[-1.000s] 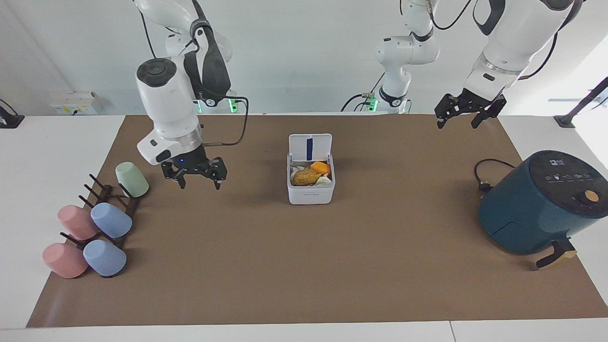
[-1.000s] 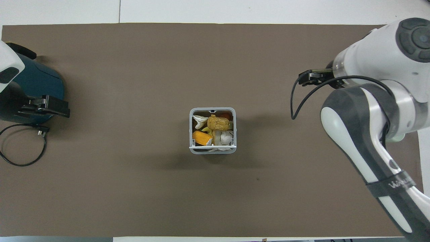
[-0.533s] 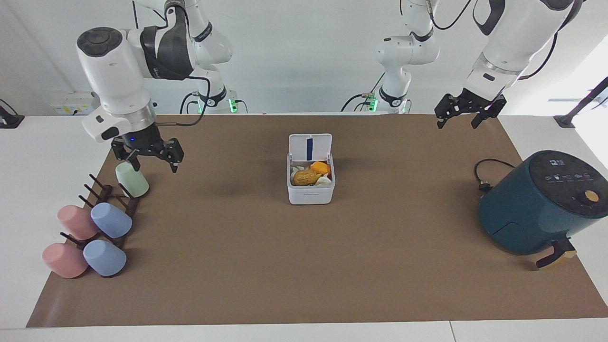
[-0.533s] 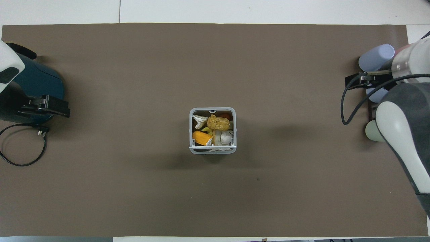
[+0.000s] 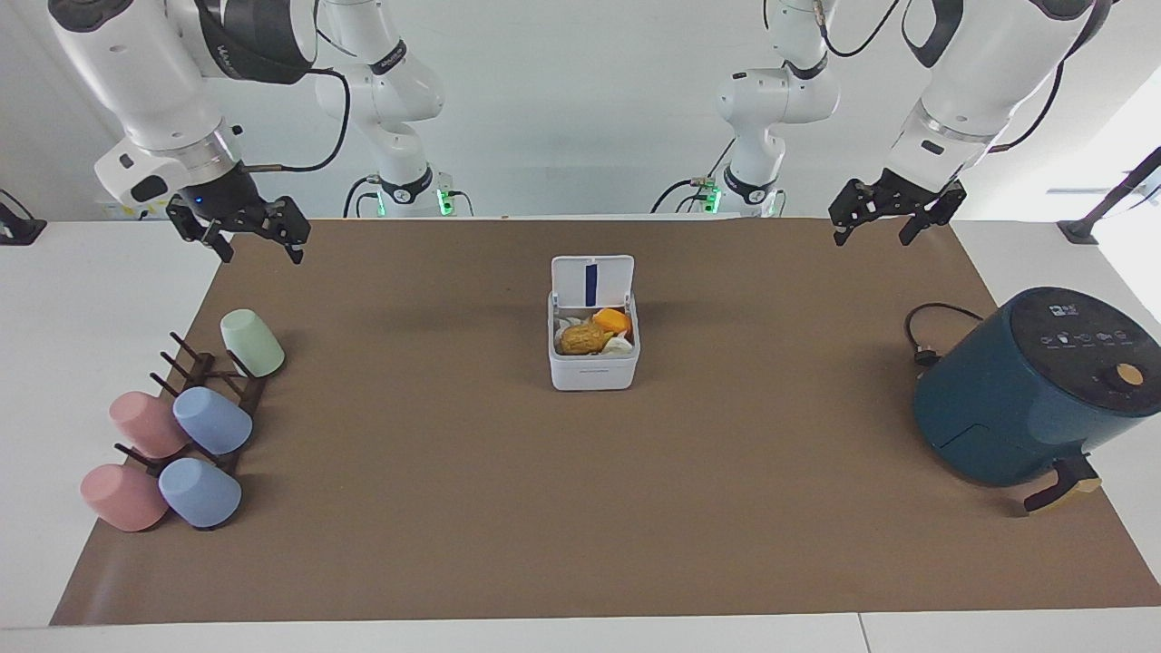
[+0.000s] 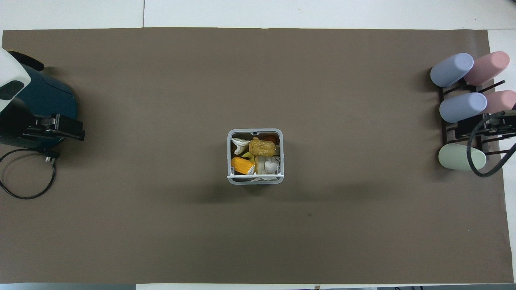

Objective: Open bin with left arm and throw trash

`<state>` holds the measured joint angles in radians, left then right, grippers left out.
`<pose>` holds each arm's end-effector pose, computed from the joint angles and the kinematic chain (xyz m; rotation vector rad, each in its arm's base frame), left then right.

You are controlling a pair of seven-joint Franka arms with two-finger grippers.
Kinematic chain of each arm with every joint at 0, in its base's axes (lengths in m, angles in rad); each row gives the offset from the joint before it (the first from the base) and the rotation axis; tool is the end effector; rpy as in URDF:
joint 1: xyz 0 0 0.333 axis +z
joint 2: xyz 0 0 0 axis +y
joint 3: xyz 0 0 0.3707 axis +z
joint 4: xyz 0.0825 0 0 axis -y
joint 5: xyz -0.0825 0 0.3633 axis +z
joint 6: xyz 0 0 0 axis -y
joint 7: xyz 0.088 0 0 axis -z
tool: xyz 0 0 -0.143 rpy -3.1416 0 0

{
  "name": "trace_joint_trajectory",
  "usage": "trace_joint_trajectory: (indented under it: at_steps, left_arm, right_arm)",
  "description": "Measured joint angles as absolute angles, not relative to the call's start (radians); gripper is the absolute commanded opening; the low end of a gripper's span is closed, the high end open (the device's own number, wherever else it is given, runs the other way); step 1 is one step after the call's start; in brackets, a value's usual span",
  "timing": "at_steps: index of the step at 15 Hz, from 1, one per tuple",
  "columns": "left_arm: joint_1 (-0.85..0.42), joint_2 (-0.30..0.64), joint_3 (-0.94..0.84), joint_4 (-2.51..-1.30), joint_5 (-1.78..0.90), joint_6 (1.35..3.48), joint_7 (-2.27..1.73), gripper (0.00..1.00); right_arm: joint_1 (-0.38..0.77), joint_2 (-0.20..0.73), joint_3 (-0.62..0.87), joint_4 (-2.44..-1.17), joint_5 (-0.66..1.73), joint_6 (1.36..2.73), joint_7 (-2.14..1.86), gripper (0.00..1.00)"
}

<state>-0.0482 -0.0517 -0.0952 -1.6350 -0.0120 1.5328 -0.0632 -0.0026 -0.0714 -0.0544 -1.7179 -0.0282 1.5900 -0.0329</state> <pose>0.5026 -0.0758 0.6380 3.1362 -0.1257 -0.0804 0.5031 -0.0337 0.6157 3.1184 -0.0351 -0.0899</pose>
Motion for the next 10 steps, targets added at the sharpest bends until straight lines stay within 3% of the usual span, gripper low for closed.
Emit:
trace_joint_trajectory:
  at_steps: [10]
  left_arm:
    - [-0.048, -0.052, -0.095, -1.635, -0.012, 1.533, -0.063, 1.0]
  right_arm:
    - [0.012, -0.097, -0.06, -1.716, -0.027, 1.536, -0.033, 1.0]
